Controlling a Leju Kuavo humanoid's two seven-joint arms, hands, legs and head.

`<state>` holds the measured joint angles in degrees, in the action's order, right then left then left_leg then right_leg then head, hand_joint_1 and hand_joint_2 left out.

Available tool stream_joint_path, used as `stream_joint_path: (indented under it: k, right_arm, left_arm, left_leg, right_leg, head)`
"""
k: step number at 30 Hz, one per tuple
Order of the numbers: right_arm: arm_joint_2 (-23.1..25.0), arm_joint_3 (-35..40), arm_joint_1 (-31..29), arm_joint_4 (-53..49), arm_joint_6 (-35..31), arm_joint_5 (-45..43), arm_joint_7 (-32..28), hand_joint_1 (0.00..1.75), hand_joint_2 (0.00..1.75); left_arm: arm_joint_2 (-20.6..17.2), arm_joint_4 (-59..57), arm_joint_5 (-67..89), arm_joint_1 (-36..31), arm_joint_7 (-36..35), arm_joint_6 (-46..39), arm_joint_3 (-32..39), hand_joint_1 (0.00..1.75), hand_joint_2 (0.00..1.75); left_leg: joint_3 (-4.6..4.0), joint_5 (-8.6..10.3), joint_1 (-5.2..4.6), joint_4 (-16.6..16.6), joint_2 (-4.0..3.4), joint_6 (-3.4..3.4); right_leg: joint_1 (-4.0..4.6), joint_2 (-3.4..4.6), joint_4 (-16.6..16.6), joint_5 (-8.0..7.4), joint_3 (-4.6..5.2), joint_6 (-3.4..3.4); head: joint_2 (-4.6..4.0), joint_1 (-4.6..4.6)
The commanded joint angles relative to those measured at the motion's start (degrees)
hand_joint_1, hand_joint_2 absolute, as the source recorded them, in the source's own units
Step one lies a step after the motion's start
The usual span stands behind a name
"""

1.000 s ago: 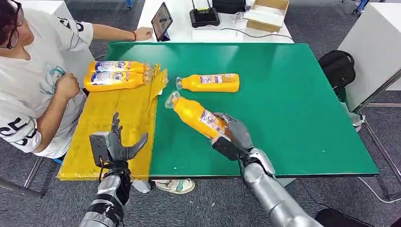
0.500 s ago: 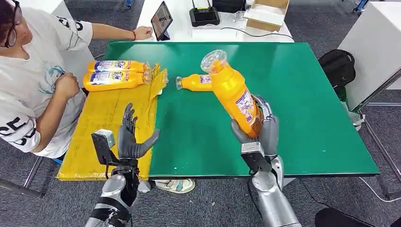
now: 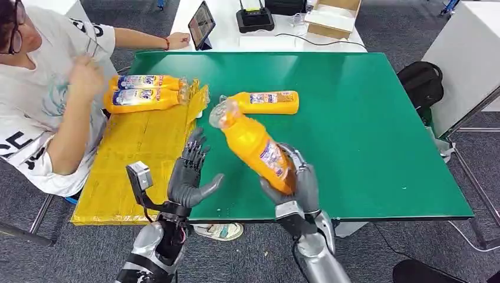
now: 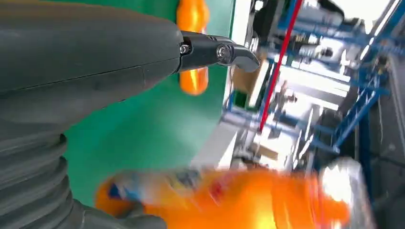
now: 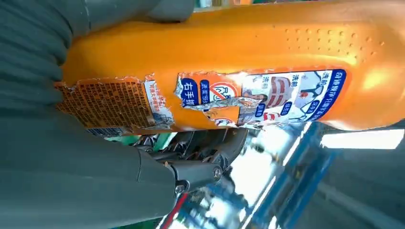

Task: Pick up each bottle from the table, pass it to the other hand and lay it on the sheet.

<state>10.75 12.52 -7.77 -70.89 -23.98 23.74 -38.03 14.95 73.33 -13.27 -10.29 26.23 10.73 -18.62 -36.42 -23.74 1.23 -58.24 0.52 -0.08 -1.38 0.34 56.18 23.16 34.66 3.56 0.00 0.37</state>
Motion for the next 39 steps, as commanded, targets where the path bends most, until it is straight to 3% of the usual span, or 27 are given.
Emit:
stream_joint_path:
  k: [1,14,26,28,29,39]
  right_arm:
    - [0.83,7.21,-2.85,10.15,-1.06,0.96,-1.97,1.75,1.75]
    - [3.40,15.38,-5.53,22.63,-3.15,4.27,-1.81,1.75,1.75]
    - [3.93,16.78,-6.51,25.64,-2.06,3.51,-1.92,1.75,1.75]
    - [3.94,16.89,-6.58,26.00,-1.85,3.15,-1.94,1.75,1.75]
    - [3.90,17.22,-6.71,26.39,-1.68,3.26,-1.86,1.75,1.75]
    - [3.74,17.60,-6.86,27.03,-1.10,3.08,-1.71,1.75,1.75]
  left_arm:
    - [-1.89,-2.70,-0.39,-1.49,-0.65,0.49,-3.59,0.00,1.75]
    - [-1.09,-9.65,-0.80,-3.60,-1.92,2.37,-5.08,0.00,1.75]
    - [-0.90,-10.56,-2.30,-3.89,-2.21,3.53,-4.53,0.02,1.75]
    - [-0.75,-10.36,-3.22,-3.76,-2.16,4.11,-4.20,0.73,1.75]
    - [-0.75,-9.87,-3.72,-3.59,-2.11,4.57,-4.19,1.75,1.75]
    - [-0.69,-8.80,-4.87,-3.31,-2.09,5.49,-4.03,1.75,1.75]
  left_leg:
    - [0.33,-0.09,0.01,0.08,-0.13,0.06]
    - [0.28,-0.06,0.02,0.08,-0.12,0.04]
    - [0.26,-0.08,0.03,0.05,-0.04,0.04]
    - [0.07,0.00,0.01,0.04,-0.02,0.02]
    - [0.27,-0.07,0.03,0.06,-0.03,0.04]
    - [0.14,-0.04,0.03,0.03,0.01,0.04]
  right_leg:
    - [0.05,0.06,-0.10,0.05,-0.30,-0.17]
    - [0.06,0.06,-0.10,0.02,-0.24,-0.15]
    - [0.06,-0.03,-0.07,0.08,-0.23,-0.17]
    - [0.03,-0.03,-0.05,0.02,-0.04,-0.09]
    - [0.07,-0.05,-0.07,0.08,-0.24,-0.18]
    - [0.05,-0.08,-0.06,0.06,-0.12,-0.13]
  head:
    - [0.00,0.00]
    - [0.00,0.00]
    - [0.00,0.00]
    - [0.00,0.00]
    - [0.00,0.02]
    - [0.00,0.02]
